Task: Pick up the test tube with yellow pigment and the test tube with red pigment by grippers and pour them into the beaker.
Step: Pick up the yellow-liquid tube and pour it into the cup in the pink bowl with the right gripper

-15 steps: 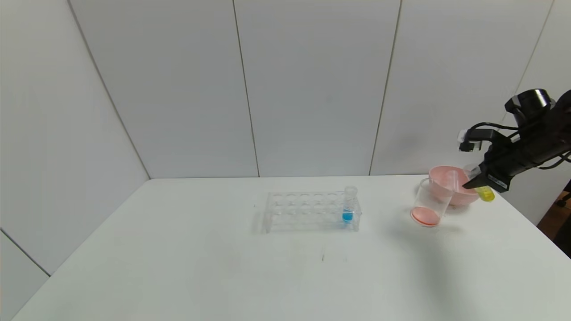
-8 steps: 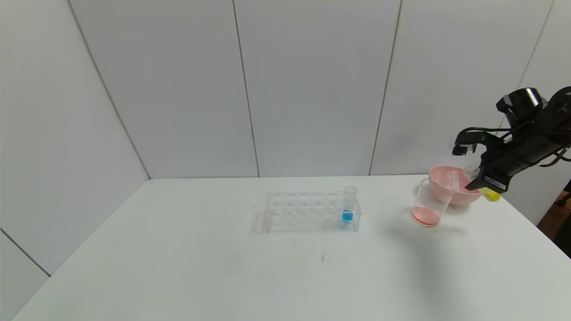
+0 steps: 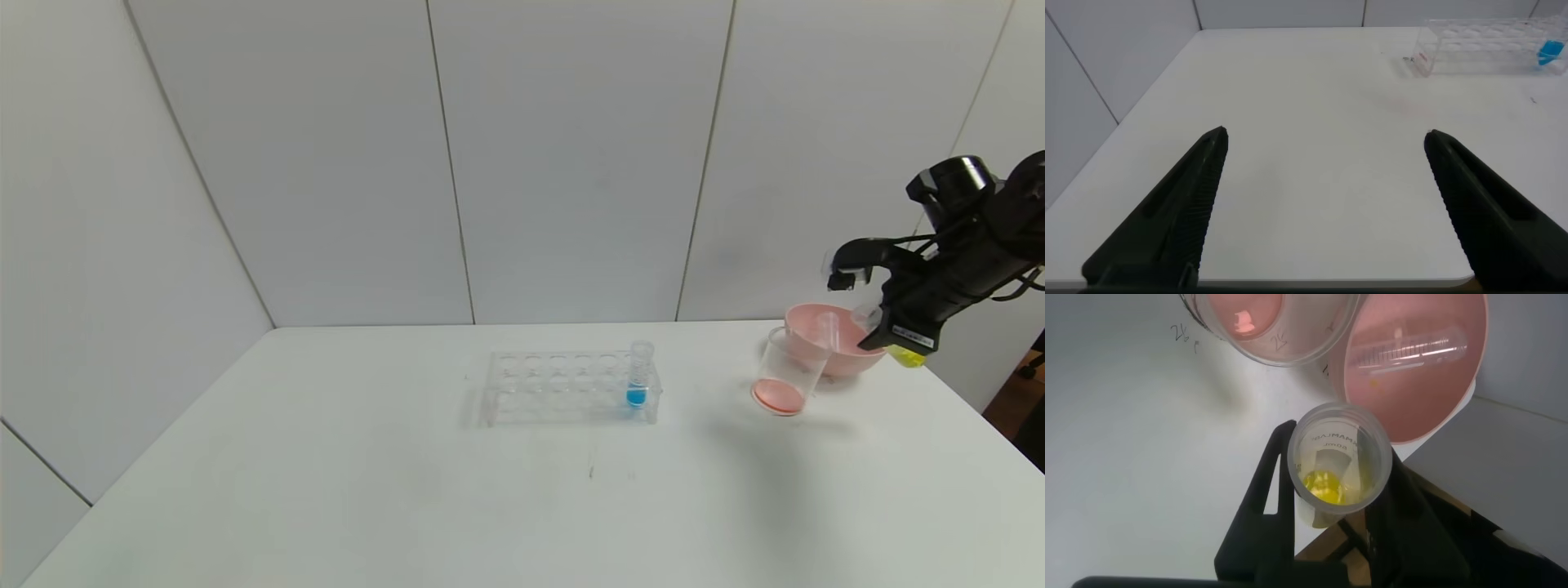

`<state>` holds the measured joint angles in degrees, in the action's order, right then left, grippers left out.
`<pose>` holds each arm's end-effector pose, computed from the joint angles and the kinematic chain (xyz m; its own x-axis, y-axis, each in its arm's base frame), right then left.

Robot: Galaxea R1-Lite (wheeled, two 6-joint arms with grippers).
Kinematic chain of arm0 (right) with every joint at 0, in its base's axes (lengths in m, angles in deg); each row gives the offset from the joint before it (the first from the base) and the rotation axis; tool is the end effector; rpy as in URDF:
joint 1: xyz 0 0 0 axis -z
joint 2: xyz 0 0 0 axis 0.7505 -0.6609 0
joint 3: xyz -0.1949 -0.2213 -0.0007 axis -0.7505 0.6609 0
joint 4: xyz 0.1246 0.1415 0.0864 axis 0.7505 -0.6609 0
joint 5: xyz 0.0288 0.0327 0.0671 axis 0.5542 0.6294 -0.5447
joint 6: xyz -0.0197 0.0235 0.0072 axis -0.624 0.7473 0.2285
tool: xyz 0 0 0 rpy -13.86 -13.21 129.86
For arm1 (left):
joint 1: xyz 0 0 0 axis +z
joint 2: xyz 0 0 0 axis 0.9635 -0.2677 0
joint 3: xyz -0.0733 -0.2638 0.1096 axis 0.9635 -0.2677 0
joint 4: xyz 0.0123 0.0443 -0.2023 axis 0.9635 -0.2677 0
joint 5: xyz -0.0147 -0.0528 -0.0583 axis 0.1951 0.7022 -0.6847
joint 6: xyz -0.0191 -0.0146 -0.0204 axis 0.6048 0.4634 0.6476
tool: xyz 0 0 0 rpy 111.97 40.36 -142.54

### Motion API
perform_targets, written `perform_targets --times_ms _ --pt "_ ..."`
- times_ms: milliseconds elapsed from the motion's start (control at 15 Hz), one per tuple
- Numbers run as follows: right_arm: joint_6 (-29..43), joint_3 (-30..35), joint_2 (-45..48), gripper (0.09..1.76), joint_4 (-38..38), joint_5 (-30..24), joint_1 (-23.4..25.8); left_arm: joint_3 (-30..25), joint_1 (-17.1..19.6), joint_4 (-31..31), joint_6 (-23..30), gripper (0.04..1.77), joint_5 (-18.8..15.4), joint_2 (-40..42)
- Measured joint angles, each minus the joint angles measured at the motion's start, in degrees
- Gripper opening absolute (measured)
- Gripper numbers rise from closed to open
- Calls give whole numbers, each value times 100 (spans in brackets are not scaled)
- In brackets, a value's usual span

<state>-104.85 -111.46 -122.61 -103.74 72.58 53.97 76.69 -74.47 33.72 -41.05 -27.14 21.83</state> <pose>0.4176 -0.0381 0.2027 0.5316 -0.0215 -0.8467 -0.7139 0.5267 -0.4615 0.0099 0.0002 0.0734 0.9999 0.0029 -0.0170 -0.0032 0.9999 -0.0166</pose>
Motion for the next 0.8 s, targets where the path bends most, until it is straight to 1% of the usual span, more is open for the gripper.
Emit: perform_targets --times_ms 200,600,800 --pt "-27 0 41 55 -2 20 -28 0 0 0 0 172 0 0" --pt "-90 0 113 55 -50 489 -151 0 0 0 0 172 0 0" --pt "-90 0 118 55 -52 614 -229 0 0 0 0 172 0 0"
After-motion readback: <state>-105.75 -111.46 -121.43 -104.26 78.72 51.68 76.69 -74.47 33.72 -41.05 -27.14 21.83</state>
